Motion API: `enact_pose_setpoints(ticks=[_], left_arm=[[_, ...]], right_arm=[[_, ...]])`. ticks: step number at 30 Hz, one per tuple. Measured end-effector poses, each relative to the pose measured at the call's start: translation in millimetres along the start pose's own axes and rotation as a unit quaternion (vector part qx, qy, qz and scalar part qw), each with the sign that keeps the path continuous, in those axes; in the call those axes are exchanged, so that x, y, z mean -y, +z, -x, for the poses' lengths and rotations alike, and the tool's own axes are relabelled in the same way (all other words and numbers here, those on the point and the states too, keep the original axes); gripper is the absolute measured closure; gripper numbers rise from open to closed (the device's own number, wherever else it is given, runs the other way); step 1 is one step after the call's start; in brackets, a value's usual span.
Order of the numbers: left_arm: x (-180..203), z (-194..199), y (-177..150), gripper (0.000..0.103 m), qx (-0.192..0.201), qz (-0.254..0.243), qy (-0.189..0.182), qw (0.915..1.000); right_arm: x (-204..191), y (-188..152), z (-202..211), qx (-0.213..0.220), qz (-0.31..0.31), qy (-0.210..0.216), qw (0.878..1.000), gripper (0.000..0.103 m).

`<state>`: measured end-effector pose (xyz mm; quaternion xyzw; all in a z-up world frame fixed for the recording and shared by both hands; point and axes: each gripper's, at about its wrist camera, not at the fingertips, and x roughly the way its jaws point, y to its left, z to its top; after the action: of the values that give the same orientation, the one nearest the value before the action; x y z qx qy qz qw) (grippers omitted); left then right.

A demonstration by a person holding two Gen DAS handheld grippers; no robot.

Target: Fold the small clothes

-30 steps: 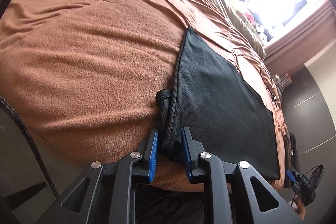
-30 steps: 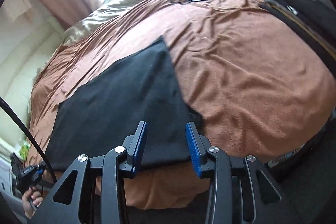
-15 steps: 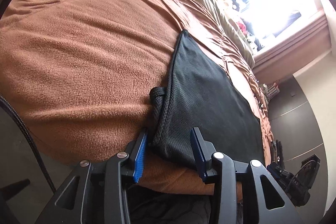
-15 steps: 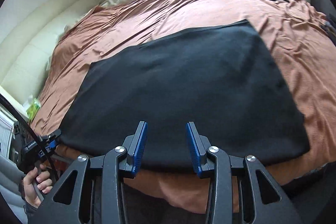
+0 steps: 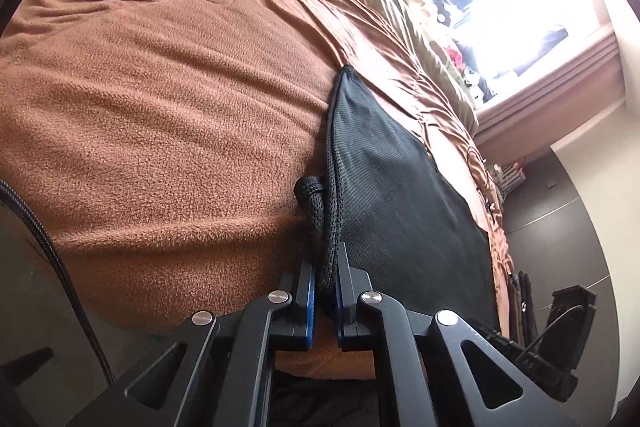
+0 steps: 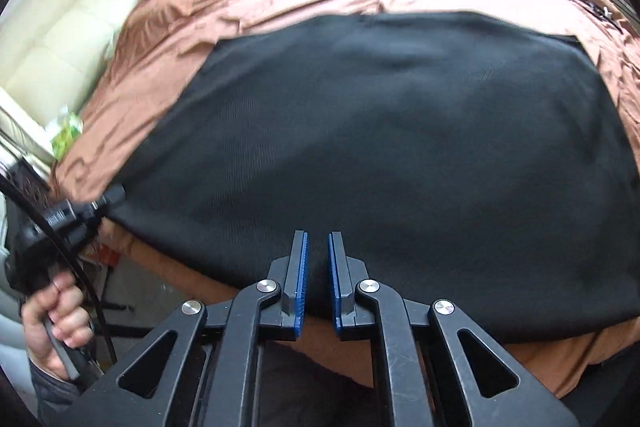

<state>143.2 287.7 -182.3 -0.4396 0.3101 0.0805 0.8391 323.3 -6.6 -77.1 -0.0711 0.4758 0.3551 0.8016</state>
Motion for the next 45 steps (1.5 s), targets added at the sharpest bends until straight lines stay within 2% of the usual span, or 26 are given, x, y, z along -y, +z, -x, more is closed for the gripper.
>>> enact_pose_setpoints(ticks=[2, 7, 13, 29, 45], left_arm=[[0.2, 0.0, 1.1, 0.096, -0.001, 0.001, -0.002, 1.0], [0.4, -0.4, 2.6, 0.096, 0.001, 0.008, -0.011, 0.9999], [-0.1, 1.2, 3.0, 0.096, 0.0, 0.012, -0.012, 0.9999], [-2.9, -2.9, -5.8, 0.096, -0.006, 0.062, 0.041, 0.9972], [9.6, -11.8, -4.9, 0.096, -0.008, 0.055, 0.091, 0.9943]], right_arm=[[1.4, -5.1, -7.3, -0.018, -0.001, 0.0, 1.0, 0.097], [6.8, -4.8, 0.5, -0.031, -0.001, 0.003, 1.0, 0.098], [12.3, 16.9, 3.3, -0.005, -0.006, -0.005, 1.0, 0.099], [23.7, 91.5, -62.3, -0.005, -0.013, -0.056, 0.998, 0.103], [46.8, 167.5, -110.3, -0.012, -0.039, -0.046, 0.998, 0.103]])
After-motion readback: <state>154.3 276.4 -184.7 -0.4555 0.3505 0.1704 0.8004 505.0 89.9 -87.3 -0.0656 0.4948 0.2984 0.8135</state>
